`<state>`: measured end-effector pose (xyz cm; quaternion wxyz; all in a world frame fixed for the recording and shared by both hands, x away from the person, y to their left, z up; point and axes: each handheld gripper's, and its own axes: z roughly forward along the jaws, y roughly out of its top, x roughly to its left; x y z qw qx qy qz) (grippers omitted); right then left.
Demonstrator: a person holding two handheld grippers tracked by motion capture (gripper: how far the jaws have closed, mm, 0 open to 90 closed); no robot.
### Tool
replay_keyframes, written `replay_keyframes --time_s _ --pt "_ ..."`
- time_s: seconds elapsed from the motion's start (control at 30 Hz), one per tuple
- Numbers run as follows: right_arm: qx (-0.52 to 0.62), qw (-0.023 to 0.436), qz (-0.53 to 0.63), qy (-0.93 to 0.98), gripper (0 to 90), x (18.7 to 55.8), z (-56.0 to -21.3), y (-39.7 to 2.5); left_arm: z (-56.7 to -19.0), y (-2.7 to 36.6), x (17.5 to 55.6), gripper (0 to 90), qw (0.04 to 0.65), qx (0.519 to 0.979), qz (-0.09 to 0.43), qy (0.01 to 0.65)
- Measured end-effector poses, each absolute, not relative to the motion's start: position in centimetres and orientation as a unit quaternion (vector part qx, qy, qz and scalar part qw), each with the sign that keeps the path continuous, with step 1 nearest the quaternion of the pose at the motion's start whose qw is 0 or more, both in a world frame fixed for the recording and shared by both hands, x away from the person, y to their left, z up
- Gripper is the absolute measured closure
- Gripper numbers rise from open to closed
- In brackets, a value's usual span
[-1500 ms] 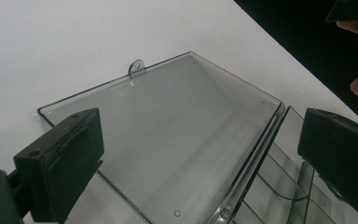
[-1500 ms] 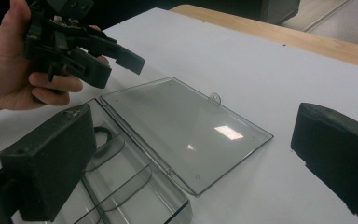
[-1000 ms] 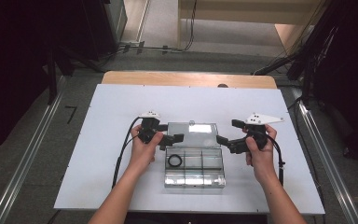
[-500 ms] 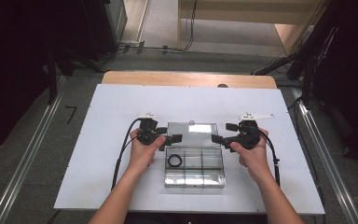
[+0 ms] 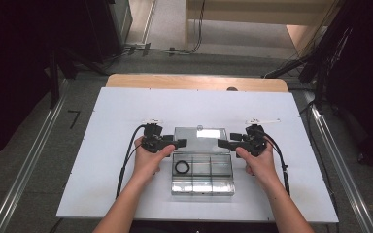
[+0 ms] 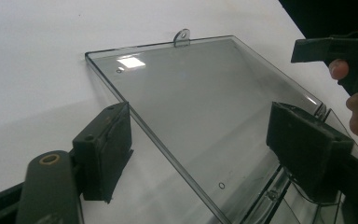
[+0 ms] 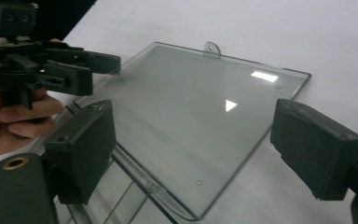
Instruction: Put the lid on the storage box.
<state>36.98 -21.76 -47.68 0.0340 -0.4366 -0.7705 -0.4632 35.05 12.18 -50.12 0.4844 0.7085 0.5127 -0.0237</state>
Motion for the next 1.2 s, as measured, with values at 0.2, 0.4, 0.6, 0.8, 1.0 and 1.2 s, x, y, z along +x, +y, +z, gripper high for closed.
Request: replay_keyframes --time_s 0.2,0.4,0.6,0.8,1.0,1.2 --pt "-0.449 0.039 -0.447 -0.772 20.6 37.2 -48.4 -21.4 -50.1 12.0 35.0 27.0 0.481 0.708 -0.023 0.517" --pt "-0.461 0.043 -0.437 -0.771 23.4 37.3 -49.1 -21.4 -50.2 12.0 34.9 27.9 0.476 0.71 -0.022 0.519" --pt "-0.469 0.045 -0.43 -0.77 24.7 37.4 -49.5 -21.3 -50.4 12.0 34.8 29.5 0.47 0.709 -0.024 0.524" --pt "-0.473 0.05 -0.42 -0.773 25.5 37.5 -49.8 -21.2 -50.6 11.8 34.8 30.7 0.466 0.713 -0.028 0.523" --pt "-0.471 0.057 -0.418 -0.775 26.8 37.4 -50.1 -20.9 -50.9 11.6 34.8 33.3 0.467 0.712 -0.035 0.523" --pt "-0.47 0.062 -0.42 -0.774 28.2 37.4 -50.2 -21.0 -50.9 11.7 34.8 35.6 0.47 0.71 -0.041 0.524"
